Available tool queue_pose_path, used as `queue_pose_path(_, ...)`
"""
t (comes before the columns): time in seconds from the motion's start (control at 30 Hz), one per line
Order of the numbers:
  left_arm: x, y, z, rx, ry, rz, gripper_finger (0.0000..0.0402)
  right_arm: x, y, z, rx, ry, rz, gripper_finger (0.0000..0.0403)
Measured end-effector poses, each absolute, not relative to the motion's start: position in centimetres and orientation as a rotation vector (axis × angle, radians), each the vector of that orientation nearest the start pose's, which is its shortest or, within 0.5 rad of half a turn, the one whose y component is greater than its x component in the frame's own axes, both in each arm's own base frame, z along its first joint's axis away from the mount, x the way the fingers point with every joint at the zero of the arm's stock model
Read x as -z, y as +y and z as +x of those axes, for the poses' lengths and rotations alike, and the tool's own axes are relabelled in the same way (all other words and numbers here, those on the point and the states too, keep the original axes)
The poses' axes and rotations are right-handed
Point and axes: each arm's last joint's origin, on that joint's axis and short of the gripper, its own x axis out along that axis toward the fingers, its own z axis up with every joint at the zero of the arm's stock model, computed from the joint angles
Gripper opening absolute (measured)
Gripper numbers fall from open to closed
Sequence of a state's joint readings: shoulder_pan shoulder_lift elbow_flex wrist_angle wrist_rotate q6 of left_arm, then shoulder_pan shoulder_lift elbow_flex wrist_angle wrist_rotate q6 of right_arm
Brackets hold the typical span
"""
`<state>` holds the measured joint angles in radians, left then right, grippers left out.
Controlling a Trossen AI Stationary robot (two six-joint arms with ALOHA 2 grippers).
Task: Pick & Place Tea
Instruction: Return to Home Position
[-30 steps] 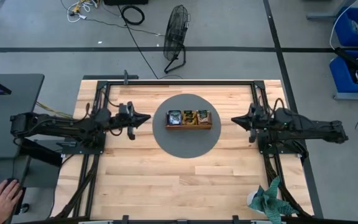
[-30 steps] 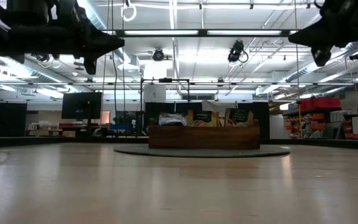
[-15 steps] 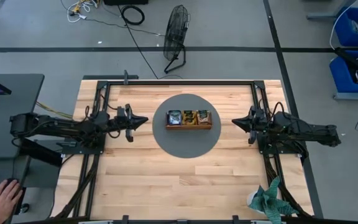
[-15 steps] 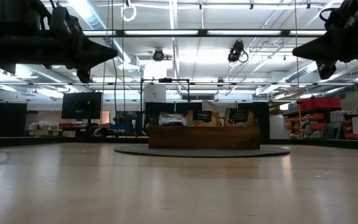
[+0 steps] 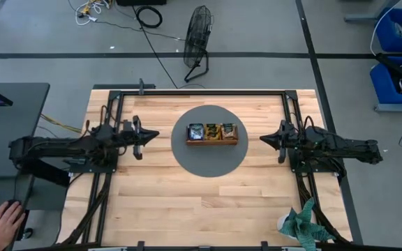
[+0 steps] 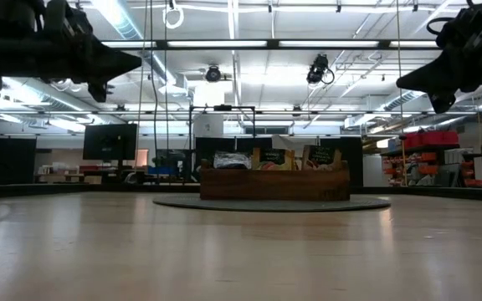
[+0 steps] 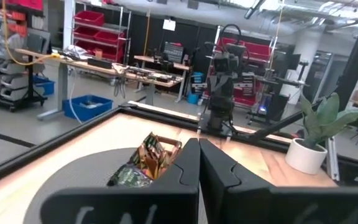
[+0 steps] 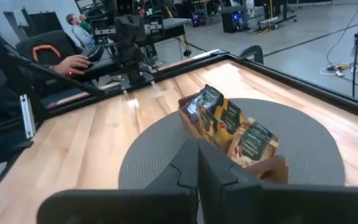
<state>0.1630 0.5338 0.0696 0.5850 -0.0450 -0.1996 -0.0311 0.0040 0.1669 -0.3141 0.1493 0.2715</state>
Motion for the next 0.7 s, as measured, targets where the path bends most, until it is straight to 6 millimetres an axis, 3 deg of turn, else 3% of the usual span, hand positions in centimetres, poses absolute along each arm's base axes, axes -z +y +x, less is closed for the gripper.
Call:
queue_pose_path(0.2, -19.2, 2.2, 12.0, -0.226, -0.106, -0.182, 0.0001, -18.8, -0.8, 8.3, 0.234, 0.125, 0.239, 0.0)
queue_pose_path(0.37, -19.9, 2.1, 10.9, -0.253, -0.175, -0.138, 0.0001, -17.0, -0.8, 8.9, 0.23, 0.15, 0.268, 0.0)
queue_pose_path(0.7, -19.3, 1.9, 9.7, -0.248, -0.128, -0.114, 0.0001, -17.3, -0.8, 8.9, 0.244, 0.13, 0.215, 0.0)
